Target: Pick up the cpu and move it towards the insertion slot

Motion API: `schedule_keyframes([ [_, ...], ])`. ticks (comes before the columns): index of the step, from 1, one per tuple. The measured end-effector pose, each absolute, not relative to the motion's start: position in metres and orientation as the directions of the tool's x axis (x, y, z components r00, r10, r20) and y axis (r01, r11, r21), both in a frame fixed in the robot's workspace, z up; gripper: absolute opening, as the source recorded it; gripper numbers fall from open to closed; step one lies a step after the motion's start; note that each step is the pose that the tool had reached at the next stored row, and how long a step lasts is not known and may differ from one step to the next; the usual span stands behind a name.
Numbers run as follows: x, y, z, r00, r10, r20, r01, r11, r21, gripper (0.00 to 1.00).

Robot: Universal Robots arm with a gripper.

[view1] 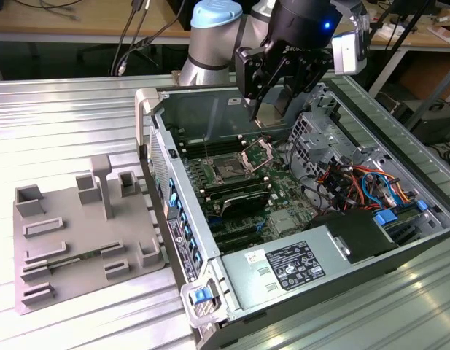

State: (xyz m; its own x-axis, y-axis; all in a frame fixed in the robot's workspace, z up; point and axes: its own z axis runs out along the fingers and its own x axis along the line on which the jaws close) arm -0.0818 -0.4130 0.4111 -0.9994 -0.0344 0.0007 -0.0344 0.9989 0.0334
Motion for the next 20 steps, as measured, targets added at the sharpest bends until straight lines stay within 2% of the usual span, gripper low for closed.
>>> schedule_keyframes([
  [20,-0.07,-0.413,0.411,-0.999,-0.034,0.001,-0.034,0.999,0.033,0.55],
])
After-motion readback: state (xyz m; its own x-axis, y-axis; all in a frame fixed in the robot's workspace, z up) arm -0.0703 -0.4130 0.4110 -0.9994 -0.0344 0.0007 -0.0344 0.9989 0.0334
